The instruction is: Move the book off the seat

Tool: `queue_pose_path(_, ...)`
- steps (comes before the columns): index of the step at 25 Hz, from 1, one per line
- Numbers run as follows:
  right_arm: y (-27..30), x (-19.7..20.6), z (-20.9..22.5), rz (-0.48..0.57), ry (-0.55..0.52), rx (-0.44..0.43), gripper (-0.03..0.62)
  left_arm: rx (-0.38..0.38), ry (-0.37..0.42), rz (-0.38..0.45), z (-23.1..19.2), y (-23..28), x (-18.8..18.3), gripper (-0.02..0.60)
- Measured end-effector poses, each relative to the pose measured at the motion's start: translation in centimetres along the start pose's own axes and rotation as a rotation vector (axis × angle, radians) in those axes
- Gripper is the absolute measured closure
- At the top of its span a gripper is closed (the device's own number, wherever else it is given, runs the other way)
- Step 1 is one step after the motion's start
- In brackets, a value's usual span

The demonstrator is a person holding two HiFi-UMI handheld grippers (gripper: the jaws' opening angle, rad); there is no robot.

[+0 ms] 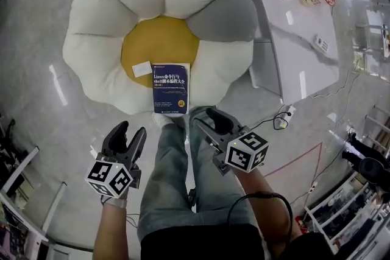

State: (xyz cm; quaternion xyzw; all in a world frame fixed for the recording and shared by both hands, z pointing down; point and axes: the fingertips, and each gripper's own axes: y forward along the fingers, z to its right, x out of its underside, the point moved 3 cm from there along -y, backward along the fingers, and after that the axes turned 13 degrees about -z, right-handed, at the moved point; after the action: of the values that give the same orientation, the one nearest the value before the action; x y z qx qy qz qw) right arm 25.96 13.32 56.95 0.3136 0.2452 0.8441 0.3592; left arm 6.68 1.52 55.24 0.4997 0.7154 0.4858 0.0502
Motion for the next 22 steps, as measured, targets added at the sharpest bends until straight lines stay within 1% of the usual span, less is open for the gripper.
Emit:
queue_pose_path(5, 4.5, 3.6, 4.2, -0.075, 0.044, 0.009, 0.344, 0.002, -0.042, -0.062, -3.8, 4.8, 3.6, 0.317)
queue_pose_path(9, 8.2, 6.8, 7.7, -0.118, 0.104, 0.041, 0.335, 0.030, -0.040, -0.116, -6.3, 8.7, 5.8, 0.296)
queue_pose_path(14, 13.3, 11.1, 12.0, -0.185, 0.171, 0.064, 0.329, 0.056, -0.079, -0.174, -9.9, 14.9, 9.0, 0.279)
queue_pose_path(19, 16.3, 14.6, 14.9, -0.215, 0.254, 0.084, 0.318, 0.073, -0.034, -0.262, -12.6, 20.2, 11.8, 0.268)
queue_pose_path(22, 18.0, 16.2, 16.6, -0.218, 0.299, 0.095, 0.312, 0.075, -0.013, -0.303, -14.4, 22.9, 12.5, 0.262)
